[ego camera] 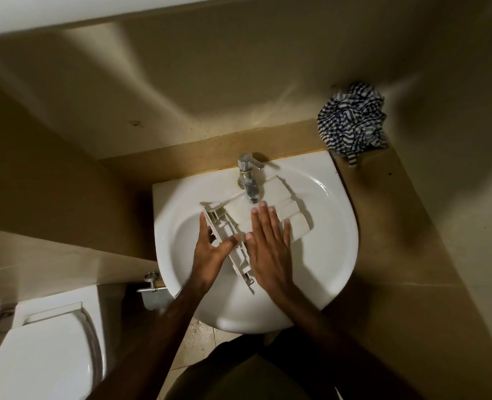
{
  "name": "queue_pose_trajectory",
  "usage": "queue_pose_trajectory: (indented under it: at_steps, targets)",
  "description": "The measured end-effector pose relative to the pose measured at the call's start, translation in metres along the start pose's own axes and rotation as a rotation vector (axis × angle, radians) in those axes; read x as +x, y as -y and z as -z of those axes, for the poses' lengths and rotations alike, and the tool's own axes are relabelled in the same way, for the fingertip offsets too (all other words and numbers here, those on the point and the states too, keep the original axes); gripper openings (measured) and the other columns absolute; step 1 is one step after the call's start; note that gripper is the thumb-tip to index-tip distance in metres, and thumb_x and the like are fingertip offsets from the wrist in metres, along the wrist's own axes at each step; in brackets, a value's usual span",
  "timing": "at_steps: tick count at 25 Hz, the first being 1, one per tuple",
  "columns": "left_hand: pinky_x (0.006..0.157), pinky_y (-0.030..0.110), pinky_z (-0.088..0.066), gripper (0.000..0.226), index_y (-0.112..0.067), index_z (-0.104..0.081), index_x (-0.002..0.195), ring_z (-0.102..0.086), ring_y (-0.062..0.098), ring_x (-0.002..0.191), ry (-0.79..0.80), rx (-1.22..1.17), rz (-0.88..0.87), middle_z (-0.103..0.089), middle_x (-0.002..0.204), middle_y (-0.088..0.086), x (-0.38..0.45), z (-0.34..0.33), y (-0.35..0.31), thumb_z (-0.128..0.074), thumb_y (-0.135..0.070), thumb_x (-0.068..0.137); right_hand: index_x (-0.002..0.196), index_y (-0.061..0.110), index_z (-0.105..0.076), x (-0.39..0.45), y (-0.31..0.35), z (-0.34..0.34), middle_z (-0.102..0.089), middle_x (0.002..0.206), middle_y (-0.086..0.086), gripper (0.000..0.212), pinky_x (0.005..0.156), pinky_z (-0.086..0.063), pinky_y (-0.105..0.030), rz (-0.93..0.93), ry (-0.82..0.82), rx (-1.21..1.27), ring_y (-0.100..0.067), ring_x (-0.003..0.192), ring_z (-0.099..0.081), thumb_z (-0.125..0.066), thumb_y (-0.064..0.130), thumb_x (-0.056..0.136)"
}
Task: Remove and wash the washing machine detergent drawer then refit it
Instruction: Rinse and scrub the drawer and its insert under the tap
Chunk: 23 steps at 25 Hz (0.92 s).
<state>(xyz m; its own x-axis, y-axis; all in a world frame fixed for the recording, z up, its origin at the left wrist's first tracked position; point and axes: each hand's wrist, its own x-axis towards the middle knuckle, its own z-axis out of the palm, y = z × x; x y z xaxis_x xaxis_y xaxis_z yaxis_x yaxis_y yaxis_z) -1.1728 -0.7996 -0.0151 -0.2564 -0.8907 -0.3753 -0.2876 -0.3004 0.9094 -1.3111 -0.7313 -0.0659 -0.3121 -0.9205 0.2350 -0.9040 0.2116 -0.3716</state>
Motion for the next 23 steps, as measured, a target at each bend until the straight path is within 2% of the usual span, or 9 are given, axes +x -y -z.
queue_pose_trajectory:
  at_steps: [3, 8, 10, 14, 17, 20, 22, 23]
  targets:
    - [0.111, 0.055, -0.049, 0.102, -0.030, -0.034, 0.158, -0.065, 0.023, 0.126, -0.007, -0.020, 0.008, -0.069, 0.135, 0.001, -0.001, -0.003, 0.000, -0.079, -0.053, 0.070, 0.165, 0.017, -0.025, -0.004, -0.002, 0.001, -0.015, 0.175, -0.003, 0.055, 0.124, -0.022, -0.061, 0.050, 0.009, 0.016, -0.023, 0.162, -0.012, -0.035, 0.032, 0.114]
    - [0.112, 0.056, -0.048, 0.098, -0.030, -0.035, 0.157, -0.063, 0.022, 0.129, 0.006, -0.021, -0.011, -0.070, 0.133, -0.003, -0.003, -0.001, -0.001, -0.078, -0.052, 0.072, 0.158, 0.019, -0.045, 0.008, -0.030, 0.019, -0.033, 0.169, 0.003, 0.048, 0.122, -0.027, -0.059, 0.290, 0.044, -0.022, -0.018, 0.158, -0.025, -0.041, 0.027, 0.110]
    - [0.110, 0.059, -0.049, 0.096, -0.031, -0.036, 0.156, -0.063, 0.025, 0.128, 0.017, -0.029, -0.010, -0.070, 0.133, -0.001, -0.003, -0.001, -0.003, -0.079, -0.052, 0.073, 0.158, 0.019, -0.043, 0.016, -0.032, 0.025, -0.031, 0.170, 0.003, 0.050, 0.121, -0.028, -0.059, 0.281, 0.074, -0.054, -0.020, 0.158, -0.025, -0.043, 0.026, 0.109]
    - [0.103, 0.063, -0.053, 0.084, -0.037, -0.042, 0.149, -0.067, 0.027, 0.122, 0.019, -0.020, -0.018, -0.072, 0.127, 0.000, -0.003, -0.001, -0.002, -0.079, -0.048, 0.075, 0.164, 0.015, -0.029, -0.021, -0.011, 0.015, -0.018, 0.174, -0.003, 0.056, 0.123, -0.026, -0.060, 0.167, 0.086, -0.023, -0.024, 0.161, -0.014, -0.039, 0.027, 0.111]
    - [0.102, 0.063, -0.054, 0.081, -0.038, -0.043, 0.148, -0.068, 0.026, 0.120, 0.024, -0.015, -0.020, -0.073, 0.126, 0.000, -0.001, -0.001, 0.001, -0.080, -0.048, 0.077, 0.166, 0.019, -0.024, -0.029, -0.035, 0.028, -0.012, 0.175, -0.003, 0.058, 0.123, -0.023, -0.062, 0.305, 0.150, -0.104, -0.021, 0.162, -0.011, -0.038, 0.032, 0.111]
    - [0.104, 0.061, -0.053, 0.091, -0.038, -0.039, 0.152, -0.067, 0.024, 0.124, 0.021, -0.026, -0.003, -0.072, 0.130, -0.002, 0.000, -0.002, 0.003, -0.084, -0.052, 0.074, 0.164, 0.022, -0.030, -0.019, -0.048, 0.039, -0.017, 0.174, 0.000, 0.057, 0.123, -0.024, -0.062, 0.199, 0.130, -0.140, -0.019, 0.161, -0.016, -0.042, 0.034, 0.110]
    - [0.104, 0.060, -0.054, 0.089, -0.038, -0.041, 0.151, -0.066, 0.023, 0.124, 0.017, -0.027, -0.010, -0.072, 0.129, -0.002, 0.001, -0.002, 0.003, -0.084, -0.051, 0.074, 0.163, 0.018, -0.034, -0.032, -0.034, 0.033, -0.020, 0.173, -0.002, 0.054, 0.123, -0.026, -0.060, 0.112, 0.118, -0.081, -0.020, 0.160, -0.018, -0.041, 0.033, 0.111]
    - [0.104, 0.059, -0.054, 0.086, -0.038, -0.043, 0.149, -0.067, 0.022, 0.123, 0.017, -0.027, -0.018, -0.072, 0.128, -0.003, 0.001, -0.002, 0.004, -0.083, -0.050, 0.075, 0.162, 0.017, -0.036, -0.043, -0.030, 0.028, -0.022, 0.173, -0.003, 0.053, 0.123, -0.026, -0.060, 0.142, 0.122, -0.053, -0.022, 0.161, -0.018, -0.042, 0.032, 0.111]
